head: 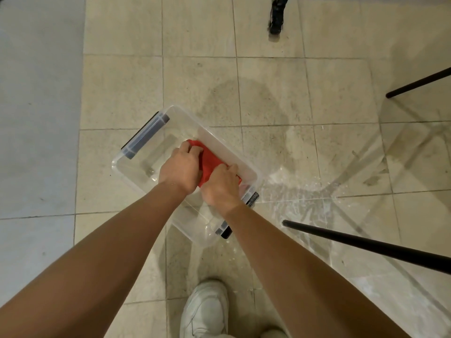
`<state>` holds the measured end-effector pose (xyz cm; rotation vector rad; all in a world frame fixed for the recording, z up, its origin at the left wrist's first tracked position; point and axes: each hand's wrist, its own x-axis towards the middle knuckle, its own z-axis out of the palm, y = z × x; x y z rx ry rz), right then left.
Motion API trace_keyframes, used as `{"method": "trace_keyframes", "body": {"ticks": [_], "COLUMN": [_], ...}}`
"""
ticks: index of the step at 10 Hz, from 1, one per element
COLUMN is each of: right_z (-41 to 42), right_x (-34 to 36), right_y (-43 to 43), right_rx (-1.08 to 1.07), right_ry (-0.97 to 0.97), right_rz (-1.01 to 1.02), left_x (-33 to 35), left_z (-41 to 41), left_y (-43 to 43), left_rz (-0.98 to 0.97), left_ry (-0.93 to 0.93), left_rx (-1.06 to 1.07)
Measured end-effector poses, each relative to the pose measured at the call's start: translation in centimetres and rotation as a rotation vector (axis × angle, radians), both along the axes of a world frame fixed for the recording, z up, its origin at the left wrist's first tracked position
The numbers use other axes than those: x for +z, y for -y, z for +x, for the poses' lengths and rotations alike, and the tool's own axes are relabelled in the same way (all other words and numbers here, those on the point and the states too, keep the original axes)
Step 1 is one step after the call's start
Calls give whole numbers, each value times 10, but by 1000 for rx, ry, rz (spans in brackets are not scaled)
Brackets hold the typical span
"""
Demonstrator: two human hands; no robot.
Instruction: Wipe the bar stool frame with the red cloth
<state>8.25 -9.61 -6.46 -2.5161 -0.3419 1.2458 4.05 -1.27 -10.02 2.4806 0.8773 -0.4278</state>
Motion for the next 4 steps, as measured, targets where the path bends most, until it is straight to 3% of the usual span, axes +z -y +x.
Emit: {"method": "trace_keyframes", "body": {"ticks": [2, 4], "right_z": [3, 18], "right_x": [3, 33], "right_y": [-1, 9], "right_rx": [118, 76], "right_ry": [-32, -134], "right_rz": [-11, 61], "left_x": [2, 40], "left_z": [-5, -1], "left_y": [0, 3], "left_rz": [-54, -14], "left_ry": [-84, 54], "left_rx": [-40, 11]}}
